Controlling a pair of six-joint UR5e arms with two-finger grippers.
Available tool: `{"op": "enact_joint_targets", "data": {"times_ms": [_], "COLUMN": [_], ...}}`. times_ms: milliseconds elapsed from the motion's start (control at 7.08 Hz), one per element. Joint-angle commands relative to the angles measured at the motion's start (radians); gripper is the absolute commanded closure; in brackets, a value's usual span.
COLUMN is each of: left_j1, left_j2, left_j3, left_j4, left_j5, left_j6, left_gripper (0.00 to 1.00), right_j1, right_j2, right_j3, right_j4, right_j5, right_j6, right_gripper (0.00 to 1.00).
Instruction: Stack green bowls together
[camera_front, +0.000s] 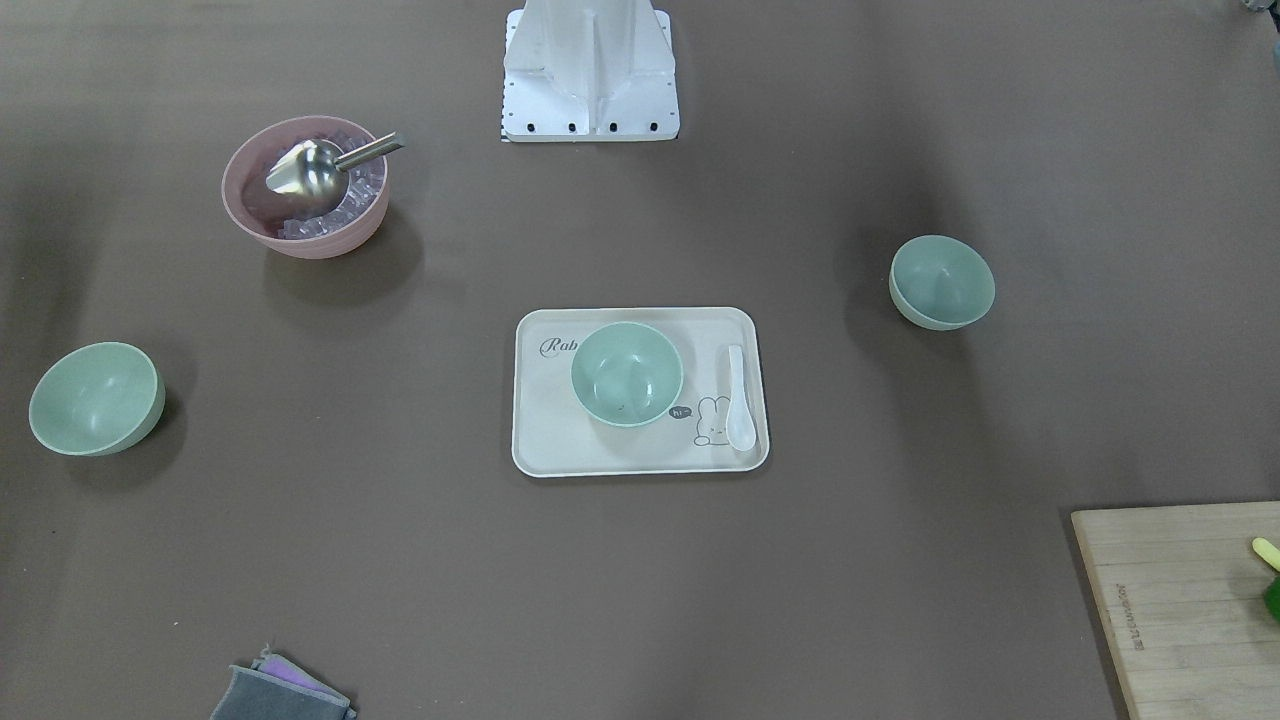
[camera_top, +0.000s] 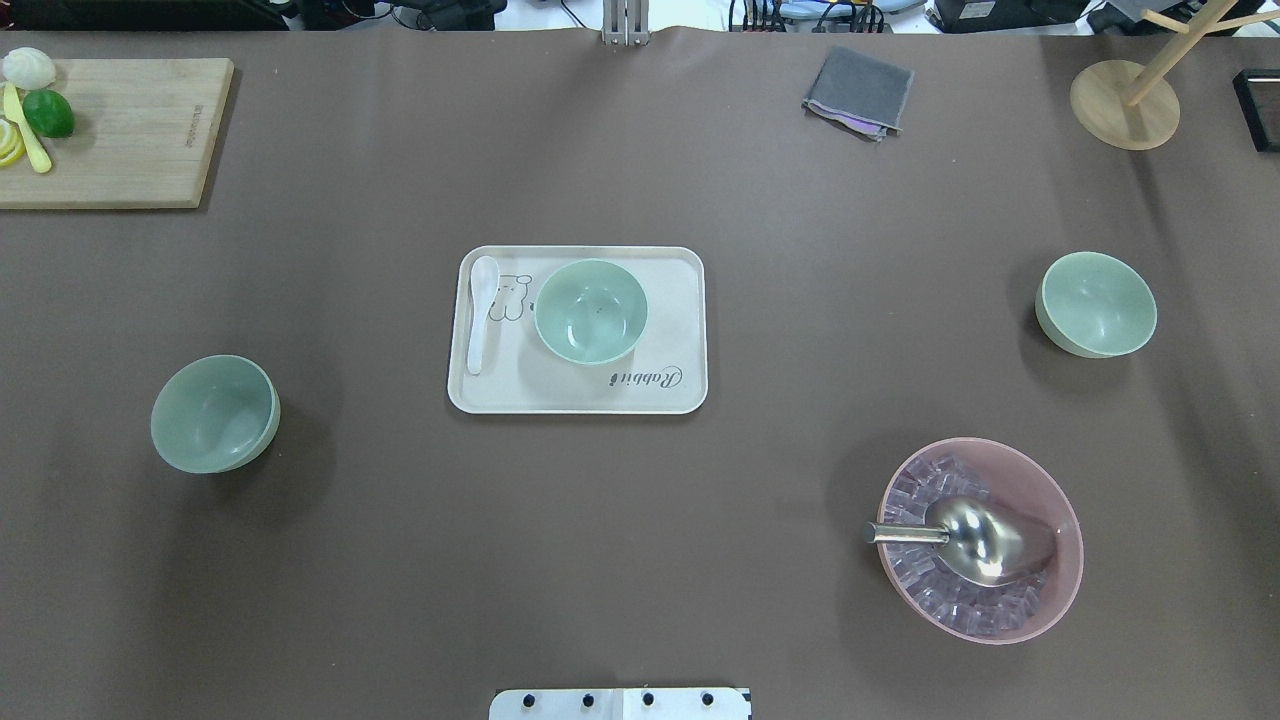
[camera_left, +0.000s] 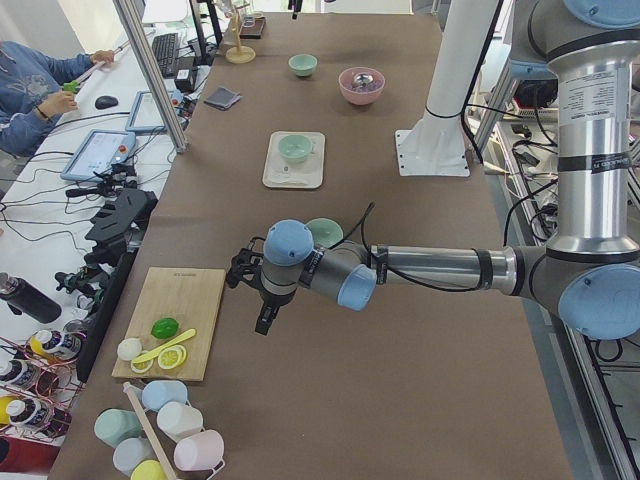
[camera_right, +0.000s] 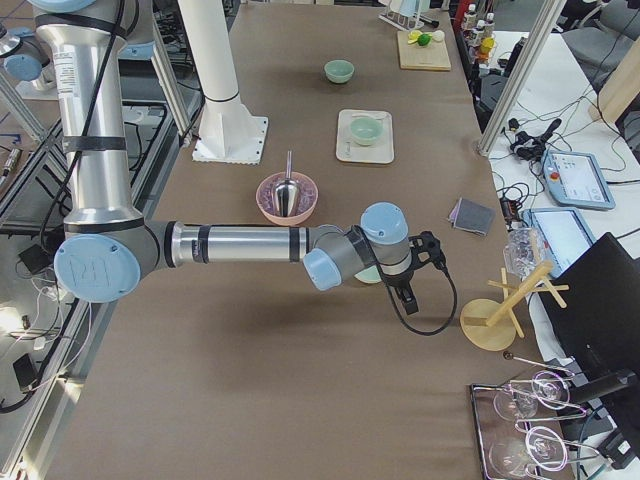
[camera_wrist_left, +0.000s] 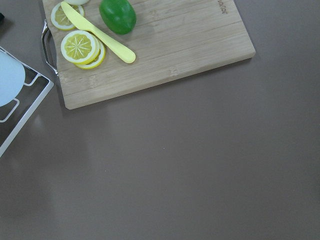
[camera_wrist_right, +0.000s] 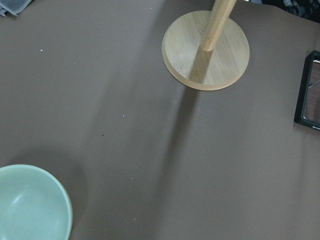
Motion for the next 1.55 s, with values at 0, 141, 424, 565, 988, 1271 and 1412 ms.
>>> {"op": "enact_joint_targets", "data": {"times_ms": [0, 141, 424, 565, 988, 1271, 1412], "left_j1": [0.001, 0.001, -0.003, -0.005, -0.002, 0.003, 0.025], "left_j2": [-0.001, -0.010, -0.001, 0.001, -0.002, -0.005, -0.008], "left_j3": [0.025, 0.051, 0.034, 0.007, -0.001, -0.004, -0.006], "left_j4": [0.000, -0.003, -0.002, 0.004, 0.004, 0.003, 0.001], "left_j5": [0.004, 0.005, 0.004, 0.002, 0.005, 0.007, -0.001], "left_j6": [0.001, -0.008, -0.021, -0.107, -0.199, -0.206, -0.221], "left_gripper": [0.02, 0.02, 0.02, 0.02, 0.03, 0.02, 0.03], "right_j1": [0.000, 0.006, 0.028, 0.033, 0.046, 0.045, 0.043], "right_j2": [-0.015, -0.037, -0.039, -0.069, -0.108, -0.129, -0.129], "right_j3": [-0.007, 0.000, 0.007, 0.007, 0.040, 0.040, 0.040], "right_j4": [0.000, 0.001, 0.003, 0.001, -0.006, -0.002, -0.002], "right_j5": [0.026, 0.051, 0.067, 0.067, 0.057, 0.063, 0.059], "right_j6": [0.003, 0.006, 0.005, -0.003, 0.008, 0.018, 0.037], "right_gripper": [0.00, 0.00, 0.00, 0.00, 0.00, 0.00, 0.00]}}
